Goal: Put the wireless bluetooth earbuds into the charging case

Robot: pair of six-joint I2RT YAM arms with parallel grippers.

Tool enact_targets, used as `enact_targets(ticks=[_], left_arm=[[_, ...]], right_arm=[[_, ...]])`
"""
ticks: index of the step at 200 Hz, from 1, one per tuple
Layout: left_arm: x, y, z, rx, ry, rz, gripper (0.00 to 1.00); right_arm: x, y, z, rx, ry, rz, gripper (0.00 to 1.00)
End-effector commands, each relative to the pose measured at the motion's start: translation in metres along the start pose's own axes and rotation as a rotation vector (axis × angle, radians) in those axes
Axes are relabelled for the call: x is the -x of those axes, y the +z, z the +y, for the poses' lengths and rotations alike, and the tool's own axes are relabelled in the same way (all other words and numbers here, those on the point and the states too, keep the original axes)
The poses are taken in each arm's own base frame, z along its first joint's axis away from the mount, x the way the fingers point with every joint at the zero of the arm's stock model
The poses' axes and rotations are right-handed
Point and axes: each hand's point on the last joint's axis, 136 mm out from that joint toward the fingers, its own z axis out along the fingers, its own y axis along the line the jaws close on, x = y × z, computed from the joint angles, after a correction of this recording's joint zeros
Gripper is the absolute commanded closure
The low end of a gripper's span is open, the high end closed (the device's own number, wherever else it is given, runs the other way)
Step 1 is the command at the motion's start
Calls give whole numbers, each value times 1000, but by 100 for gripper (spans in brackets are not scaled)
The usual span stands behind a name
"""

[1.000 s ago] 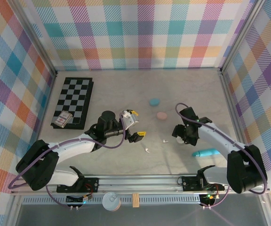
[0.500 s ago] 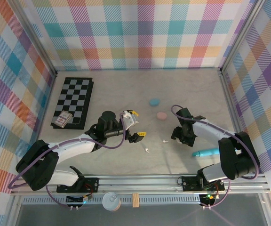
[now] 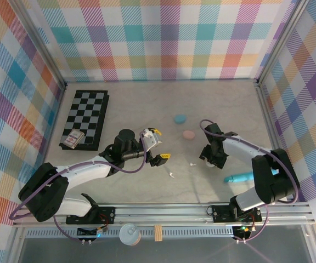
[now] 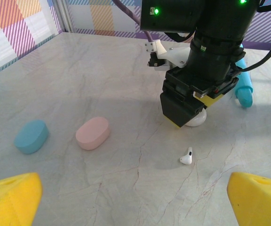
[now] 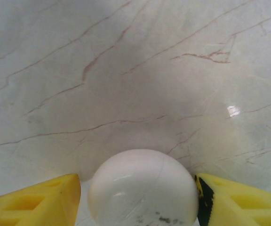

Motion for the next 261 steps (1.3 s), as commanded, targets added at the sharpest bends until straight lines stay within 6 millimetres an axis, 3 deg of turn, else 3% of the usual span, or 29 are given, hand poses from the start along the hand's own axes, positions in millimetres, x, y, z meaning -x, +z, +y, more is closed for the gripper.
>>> enact_targets(ticks=[1,29,64,145,188,225,261], left_arm=[[17,0,-8,-26,39,-47,0],[18,0,-7,-24,38,-53,0],[25,3,-1,8,-8,-78,0],[50,18,34,270,-222,-242,0],[67,38,38,317,-328,-354,0],[80,65,24,304,-365,-402,2],[95,87,13,236,-406,-460,11]], right_arm=[[3,0,1,-13,28,-11,44],[5,-1,4,1,27,-13,54],[14,-24,20,110,19,-72,56],[54,-133,93,604,49,-313,60],[60,-182,112,820,63,-393,63],[58,-202,112,918,97,-426,65],[54,-203,114,955,120,-401,65]])
